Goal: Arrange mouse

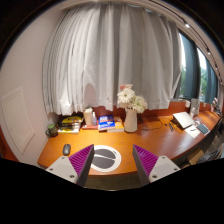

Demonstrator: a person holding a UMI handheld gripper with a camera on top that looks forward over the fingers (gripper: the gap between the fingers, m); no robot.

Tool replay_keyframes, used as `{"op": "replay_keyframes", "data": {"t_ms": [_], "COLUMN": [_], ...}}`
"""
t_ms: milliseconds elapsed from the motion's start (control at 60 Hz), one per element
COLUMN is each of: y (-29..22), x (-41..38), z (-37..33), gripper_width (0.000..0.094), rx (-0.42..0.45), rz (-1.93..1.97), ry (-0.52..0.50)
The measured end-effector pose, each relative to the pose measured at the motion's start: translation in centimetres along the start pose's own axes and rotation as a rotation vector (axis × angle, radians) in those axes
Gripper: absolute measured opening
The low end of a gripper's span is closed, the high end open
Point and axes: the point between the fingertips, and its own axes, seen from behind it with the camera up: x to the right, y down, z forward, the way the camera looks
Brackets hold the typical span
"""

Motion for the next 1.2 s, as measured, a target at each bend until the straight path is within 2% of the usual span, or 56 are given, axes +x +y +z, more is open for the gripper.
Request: {"op": "replay_keyframes", "data": {"t_ms": [200,350,617,750,1100,1200], "y": [3.1,7.4,17.7,20.9,22.5,21.2], "x": [-2.2,-5.6,-17.0,-23.0,-33.0,-33.8], "z": [1.5,3.4,9.5,14.3,28.7,31.9], "gripper_width": [0.0759,0.0759,0.0759,0.0765,0.0767,0.0751], "rx": [-0.026,-0.058,-0.197,-0.262,-0.381,-0.374], "rz": [-0.038,-0.062,-0.085,-0.095,-0.101,-0.117], "ry": [-0.017,-0.047,-0.168,-0.216,-0.223,-0.185]}}
